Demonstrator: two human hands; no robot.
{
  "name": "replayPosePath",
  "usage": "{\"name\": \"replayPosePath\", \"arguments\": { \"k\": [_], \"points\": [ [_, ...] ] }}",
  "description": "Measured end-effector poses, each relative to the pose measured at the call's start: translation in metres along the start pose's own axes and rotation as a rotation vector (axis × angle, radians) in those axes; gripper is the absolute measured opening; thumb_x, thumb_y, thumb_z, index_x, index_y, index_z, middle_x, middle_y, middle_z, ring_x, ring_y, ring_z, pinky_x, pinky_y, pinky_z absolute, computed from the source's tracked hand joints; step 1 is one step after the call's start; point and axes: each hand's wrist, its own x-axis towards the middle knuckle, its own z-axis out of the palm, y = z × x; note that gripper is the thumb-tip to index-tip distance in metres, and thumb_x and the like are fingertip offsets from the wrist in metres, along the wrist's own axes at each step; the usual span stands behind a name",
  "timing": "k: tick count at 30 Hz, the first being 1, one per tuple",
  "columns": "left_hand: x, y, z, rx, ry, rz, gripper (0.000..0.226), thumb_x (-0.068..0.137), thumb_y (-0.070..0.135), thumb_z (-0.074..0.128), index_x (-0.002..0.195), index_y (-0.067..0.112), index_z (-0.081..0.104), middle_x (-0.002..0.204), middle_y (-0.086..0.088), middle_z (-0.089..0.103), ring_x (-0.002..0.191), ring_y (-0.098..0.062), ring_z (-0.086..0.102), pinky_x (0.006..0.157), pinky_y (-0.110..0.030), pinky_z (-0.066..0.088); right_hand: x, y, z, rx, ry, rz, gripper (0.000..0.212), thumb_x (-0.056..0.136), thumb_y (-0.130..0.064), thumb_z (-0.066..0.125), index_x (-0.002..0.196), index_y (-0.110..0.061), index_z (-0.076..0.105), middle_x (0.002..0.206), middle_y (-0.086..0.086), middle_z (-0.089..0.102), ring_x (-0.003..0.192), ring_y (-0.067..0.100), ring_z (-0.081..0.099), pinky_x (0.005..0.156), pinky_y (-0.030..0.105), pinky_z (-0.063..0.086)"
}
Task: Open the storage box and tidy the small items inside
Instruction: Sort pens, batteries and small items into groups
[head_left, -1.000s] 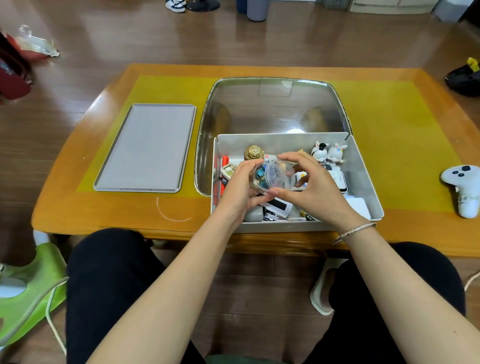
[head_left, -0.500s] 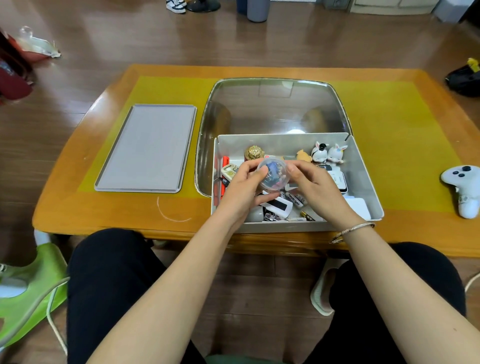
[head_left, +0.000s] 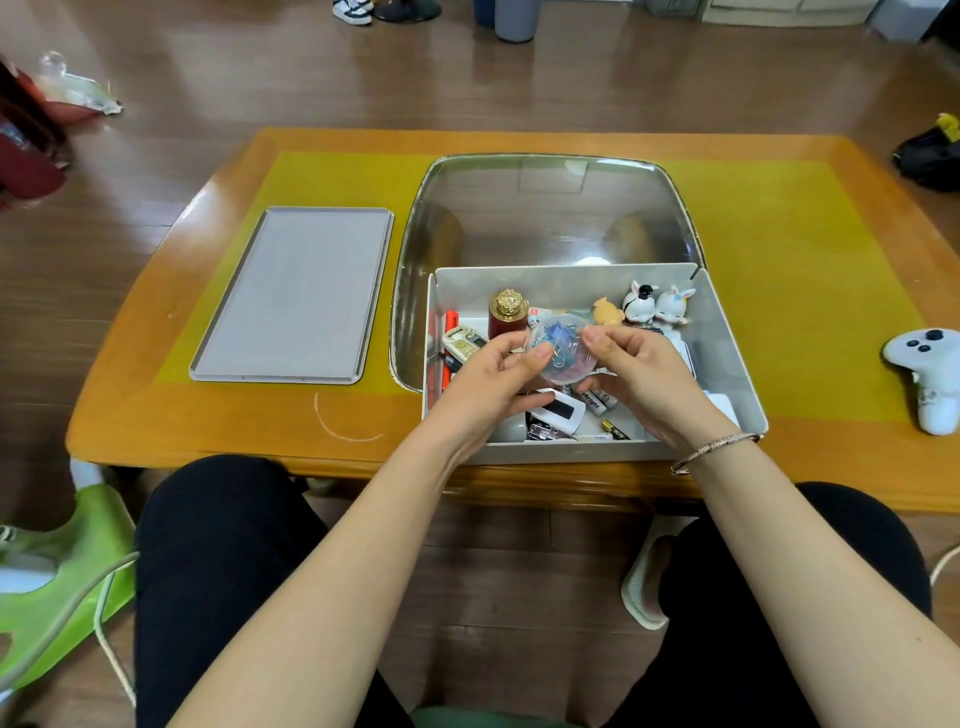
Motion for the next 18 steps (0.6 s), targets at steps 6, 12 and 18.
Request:
{"name": "replayPosePath", "arguments": {
  "k": [6, 12, 18],
  "points": [
    [0.0004, 0.0006, 0.0018, 0.035, 0.057, 0.062, 0.015, 0.093, 0.021, 0.057, 0.102, 0.010, 0.062, 0.095, -0.008, 0.071, 0.092, -0.020, 0.068, 0.073, -0.029, 0.059, 0.0011, 0.0012, 0.0023, -0.002, -0.008, -0.028, 0.033, 0.083, -0.033, 0.057, 0.095, -0.004, 0.068, 0.080, 0.005, 0.071, 0.072, 0.014, 0.064, 0.063, 0.023, 0.056],
    [0.0000, 0.0042, 0.0055, 0.065, 0.166, 0.084, 0.012, 0.091, 0.021, 0.062, 0.095, 0.011, 0.063, 0.086, -0.004, 0.072, 0.081, -0.014, 0.070, 0.063, -0.025, 0.059, 0.0025, 0.0005, 0.0078, -0.130, 0.024, -0.008, 0.029, 0.096, -0.026, 0.049, 0.105, -0.004, 0.065, 0.095, 0.013, 0.069, 0.081, 0.019, 0.068, 0.068, 0.029, 0.059],
    [0.0010, 0.0080, 0.0013, 0.249, 0.324, 0.086, 0.032, 0.084, 0.035, 0.071, 0.097, 0.012, 0.054, 0.090, -0.007, 0.072, 0.078, -0.017, 0.070, 0.057, -0.027, 0.057, 0.0020, -0.0072, 0.0090, -0.864, -0.064, -0.380, 0.071, 0.072, -0.030, 0.079, 0.136, -0.024, 0.048, 0.118, -0.006, 0.054, 0.095, 0.000, 0.049, 0.084, 0.011, 0.043]
  ]
}}
